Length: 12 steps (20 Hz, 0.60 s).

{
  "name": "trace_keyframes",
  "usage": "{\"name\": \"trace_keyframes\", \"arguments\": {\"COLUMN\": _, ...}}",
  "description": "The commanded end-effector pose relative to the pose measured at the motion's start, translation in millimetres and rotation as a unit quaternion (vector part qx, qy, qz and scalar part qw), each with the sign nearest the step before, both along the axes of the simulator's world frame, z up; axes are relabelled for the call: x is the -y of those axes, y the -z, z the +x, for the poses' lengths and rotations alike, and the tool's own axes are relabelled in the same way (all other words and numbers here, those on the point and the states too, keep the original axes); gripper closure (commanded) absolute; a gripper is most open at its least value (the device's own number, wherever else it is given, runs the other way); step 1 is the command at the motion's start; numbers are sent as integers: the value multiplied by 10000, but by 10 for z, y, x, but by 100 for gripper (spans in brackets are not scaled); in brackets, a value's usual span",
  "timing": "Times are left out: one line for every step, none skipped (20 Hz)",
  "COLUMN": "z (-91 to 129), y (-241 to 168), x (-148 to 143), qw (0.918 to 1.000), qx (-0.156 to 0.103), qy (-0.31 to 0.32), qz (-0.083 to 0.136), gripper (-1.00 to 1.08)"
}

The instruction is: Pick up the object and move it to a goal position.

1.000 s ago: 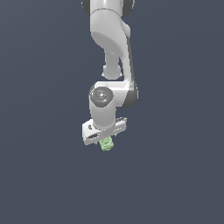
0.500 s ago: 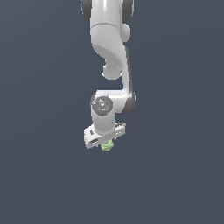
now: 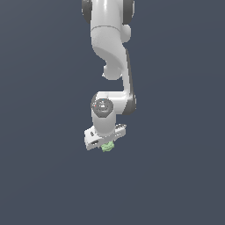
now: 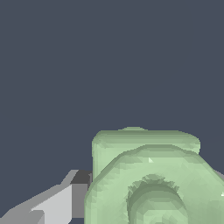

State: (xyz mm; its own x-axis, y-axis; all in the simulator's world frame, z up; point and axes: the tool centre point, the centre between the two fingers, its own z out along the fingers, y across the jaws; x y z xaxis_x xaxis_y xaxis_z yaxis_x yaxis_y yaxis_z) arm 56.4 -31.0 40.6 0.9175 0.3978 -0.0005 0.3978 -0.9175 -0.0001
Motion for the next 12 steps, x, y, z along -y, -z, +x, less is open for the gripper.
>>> {"name": "trace_keyframes", "arguments": {"z": 2, "y": -1, "x": -2, "qw": 10000, "qx": 2, "qy": -1, "qz": 1, "gripper": 108}}
{"name": "trace_keyframes", "arguments": {"z": 2, "y": -1, "x": -2, "qw": 10000, "qx": 2, "qy": -1, "qz": 1, "gripper": 108}}
{"name": "trace_keyframes", "arguments": {"z": 2, "y": -1, "x": -2, "qw": 10000, "qx": 2, "qy": -1, "qz": 1, "gripper": 108}}
{"name": "trace_keyframes", "arguments": {"z": 2, "y": -1, "x": -2, "qw": 10000, "qx": 2, "qy": -1, "qz": 1, "gripper": 108}}
{"name": "trace_keyframes", "arguments": {"z": 1, "y": -1, "x": -2, "qw": 10000, "qx": 2, "qy": -1, "qz": 1, "gripper": 108}}
{"name": "trace_keyframes", "arguments": {"z": 2, "y": -2, "x": 2, "qw": 10000, "qx": 2, "qy": -1, "qz": 1, "gripper": 108}}
{"name": "trace_keyframes", "arguments": {"z": 5, "y": -3, "x": 16, "qw": 10000, "qx": 2, "qy": -1, "qz": 1, "gripper": 108}}
{"name": "trace_keyframes", "arguments": {"z": 10, "y": -5, "x": 38, "qw": 10000, "qx": 2, "qy": -1, "qz": 1, "gripper": 108}}
{"name": "trace_keyframes", "arguments": {"z": 17, "y": -8, "x": 70, "qw": 10000, "qx": 2, "qy": -1, "qz": 1, "gripper": 108}}
{"name": "trace_keyframes", "arguments": {"z": 27, "y": -11, "x": 110, "qw": 10000, "qx": 2, "qy": -1, "qz": 1, "gripper": 108}}
{"name": "trace_keyframes", "arguments": {"z": 39, "y": -15, "x": 159, "qw": 10000, "qx": 2, "qy": -1, "qz": 1, "gripper": 108}}
{"name": "trace_keyframes", "arguments": {"z": 52, "y": -20, "x": 216, "qw": 10000, "qx": 2, "qy": -1, "qz": 1, "gripper": 108}}
